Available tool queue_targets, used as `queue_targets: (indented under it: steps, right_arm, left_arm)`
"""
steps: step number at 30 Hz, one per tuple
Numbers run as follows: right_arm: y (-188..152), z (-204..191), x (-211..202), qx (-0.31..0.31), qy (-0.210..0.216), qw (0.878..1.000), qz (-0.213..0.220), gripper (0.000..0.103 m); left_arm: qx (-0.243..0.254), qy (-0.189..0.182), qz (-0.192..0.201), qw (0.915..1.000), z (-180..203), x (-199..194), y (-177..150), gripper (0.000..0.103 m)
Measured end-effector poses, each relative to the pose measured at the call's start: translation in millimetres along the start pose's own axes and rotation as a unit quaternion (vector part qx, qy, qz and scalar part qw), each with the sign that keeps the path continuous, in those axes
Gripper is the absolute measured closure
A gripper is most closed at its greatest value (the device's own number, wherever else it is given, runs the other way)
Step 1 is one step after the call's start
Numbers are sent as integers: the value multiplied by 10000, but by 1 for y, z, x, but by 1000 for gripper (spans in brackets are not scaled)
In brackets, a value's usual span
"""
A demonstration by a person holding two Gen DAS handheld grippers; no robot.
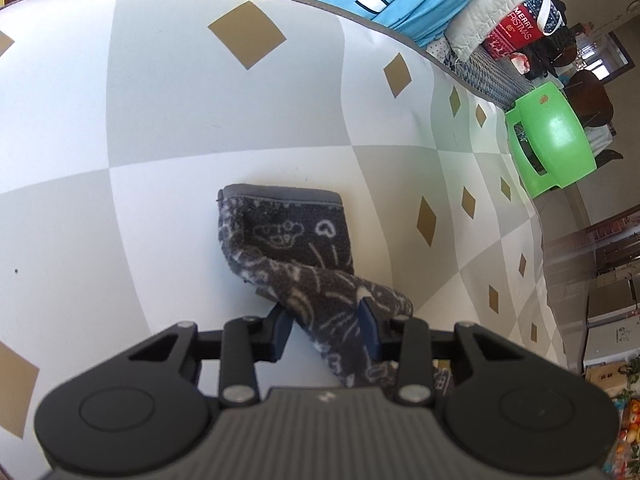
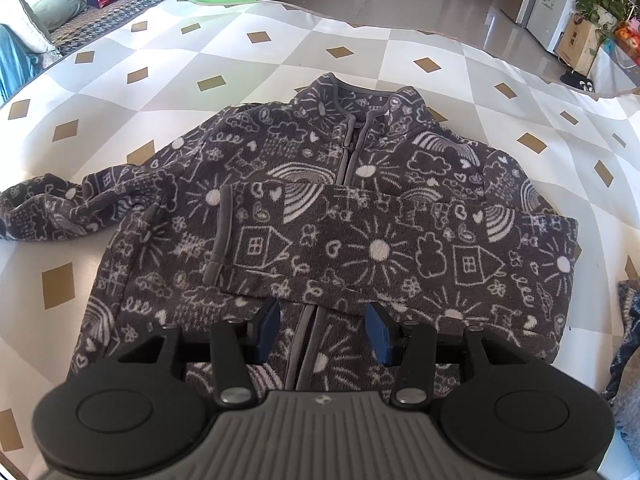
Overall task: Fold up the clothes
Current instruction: 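Grasp the other doodle sleeve cuff with the left gripper and lift it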
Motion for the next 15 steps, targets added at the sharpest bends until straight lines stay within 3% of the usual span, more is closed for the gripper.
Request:
queue_targets:
  steps: [2, 7, 12, 15]
  right_arm:
    - [-1, -1, 2, -49, -14, 10000, -22, 57]
    - [-3, -4, 4, -135, -22, 9999, -56, 58]
    - [-2, -3, 4, -140, -55, 9999, -49, 58]
    - [0, 2, 2, -74, -91, 9999, -1, 58]
  left_arm:
    - [-43, 91, -10, 9999, 1, 1, -1, 85]
    - [-109, 188, 90, 9997, 1, 0, -1, 95]
    - [202, 151, 301, 9992, 18, -11, 1, 97]
    - [659, 130, 496, 9965, 40, -19, 0, 97]
Point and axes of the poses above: each gripper's, at about its wrist camera, not at the fingertips, and x roughly the way its jaws point, z to its right, y to its top, the point moved 1 cm from there along x, roughly the way its jaws point, and after that the axes turned 12 degrees about x, right-handed, at the moved point
